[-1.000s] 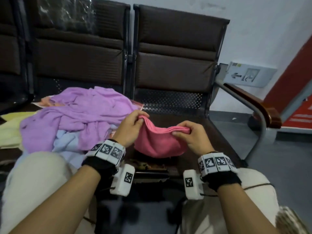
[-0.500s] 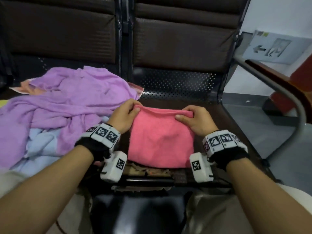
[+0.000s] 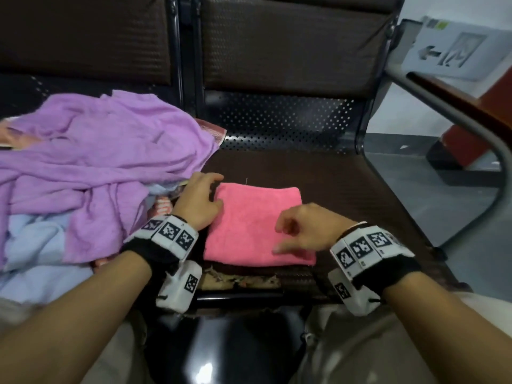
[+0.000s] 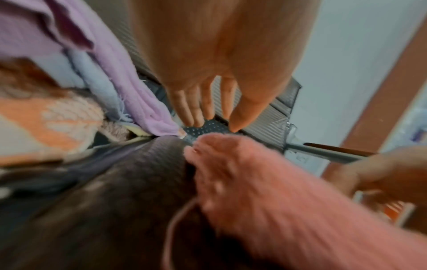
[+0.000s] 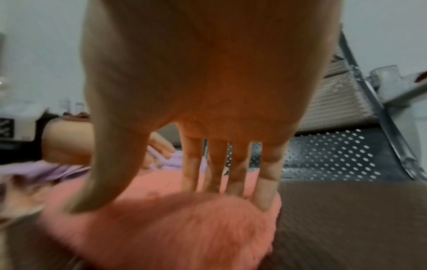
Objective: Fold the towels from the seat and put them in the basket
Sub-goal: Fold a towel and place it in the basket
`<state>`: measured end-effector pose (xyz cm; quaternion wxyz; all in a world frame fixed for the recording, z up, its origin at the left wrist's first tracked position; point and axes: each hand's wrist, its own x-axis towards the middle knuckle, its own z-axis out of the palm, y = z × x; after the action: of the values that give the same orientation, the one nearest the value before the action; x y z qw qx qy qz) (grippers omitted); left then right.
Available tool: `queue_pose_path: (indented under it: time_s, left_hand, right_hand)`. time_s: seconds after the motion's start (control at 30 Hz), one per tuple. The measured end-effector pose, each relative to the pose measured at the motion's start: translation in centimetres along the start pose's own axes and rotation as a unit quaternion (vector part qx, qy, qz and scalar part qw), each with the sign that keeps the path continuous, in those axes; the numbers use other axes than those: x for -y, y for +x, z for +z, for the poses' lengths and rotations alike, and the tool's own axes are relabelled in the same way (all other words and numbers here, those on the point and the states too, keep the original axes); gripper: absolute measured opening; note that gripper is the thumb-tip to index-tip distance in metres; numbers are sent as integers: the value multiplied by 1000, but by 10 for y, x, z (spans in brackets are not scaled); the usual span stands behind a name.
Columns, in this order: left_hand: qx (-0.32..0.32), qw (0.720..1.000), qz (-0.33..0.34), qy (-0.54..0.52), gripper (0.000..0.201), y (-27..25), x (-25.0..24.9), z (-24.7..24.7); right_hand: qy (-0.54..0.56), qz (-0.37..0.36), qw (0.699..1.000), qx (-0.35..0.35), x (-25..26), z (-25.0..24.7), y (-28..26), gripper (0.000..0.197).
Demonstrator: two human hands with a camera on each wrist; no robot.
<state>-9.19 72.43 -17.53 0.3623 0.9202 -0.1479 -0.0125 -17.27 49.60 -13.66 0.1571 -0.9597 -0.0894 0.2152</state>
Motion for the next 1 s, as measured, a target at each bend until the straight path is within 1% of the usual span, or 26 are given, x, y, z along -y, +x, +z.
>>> queue_pose_path:
  time_s: [0.03,0.07,0.1,0.13,0.17,0.2,0.27,0.3,0.33,0.37,0.4,0.43,0.47,0.53,0.57,0.63,0.67,0.7,0.73,0.83,0.93,1.0]
  left_hand:
    - [-1,999,51,0,41,-11,-6,-1]
    - [23,995,98,1,32,-22,-12,-2]
    - [65,989,131,11,25,-33,-17,-2]
    - [114,982,149,31,24,-42,-21,-1]
    - [153,975,151,60,31,-49,-24,2]
    - [176,970,136,97,43,-53,-25,3]
    - [188,961,106,172,64,-58,-28,2]
    - [189,950,110,222,68,-60,-29,0]
    - [185,935,128,273,66,-62,-30,-2]
    - [176,923,150,307,59,-64,-31,-4]
    - [162,919,166,318,51,-65,-32,-5]
    - [149,923,171,310,42,-65,-33,-7]
    - [145,935,163,281,32,-66,-35,-9]
    - [170,959,114,198,18,-66,-42,-14]
    - [186,963,90,171,16,-66,-45,-16]
    - [203,966,73,142,16,-64,-46,-20]
    - [205,967,76,134,17,-63,-46,-21]
    - [206,966,85,127,18,-61,-46,-23]
    - [208,966,94,121,18,-58,-46,-25]
    - [207,968,94,110,11,-47,-41,-30]
    - [203,973,60,93,19,-34,-36,-34]
    - [195,977,37,80,22,-22,-33,-33]
  right_hand:
    - [-46,3,999,28,2,5,-7,63]
    - [-87,5,996,36,4,10,-12,71]
    - [-113,3,993,21,6,15,-16,71]
    - [-124,-3,992,-9,7,18,-18,64]
    - [-125,-7,991,-41,8,18,-19,53]
    - [-119,-4,991,-66,9,17,-21,44]
    - [-80,17,992,-95,9,14,-26,38]
    - [-48,27,993,-108,9,13,-30,37]
    - [-12,29,992,-124,8,12,-33,36]
    - [25,25,989,-142,7,13,-37,34]
    - [54,17,986,-155,5,13,-42,32]
    - [67,7,984,-165,4,14,-46,29]
    - [72,-2,983,-170,2,16,-50,26]
    - [61,-16,985,-160,0,20,-55,25]
    - [38,-17,990,-137,0,23,-57,35]
    - [-43,-3,997,-67,0,28,-57,71]
    - [-73,4,996,-51,0,29,-55,79]
    - [-81,6,995,-55,-1,29,-52,77]
    - [-70,9,995,-71,-4,27,-49,69]
    - [24,16,992,-119,-12,13,-42,43]
    - [130,19,985,-111,-22,0,-32,25]
    - [200,32,972,-116,-29,-3,-19,17]
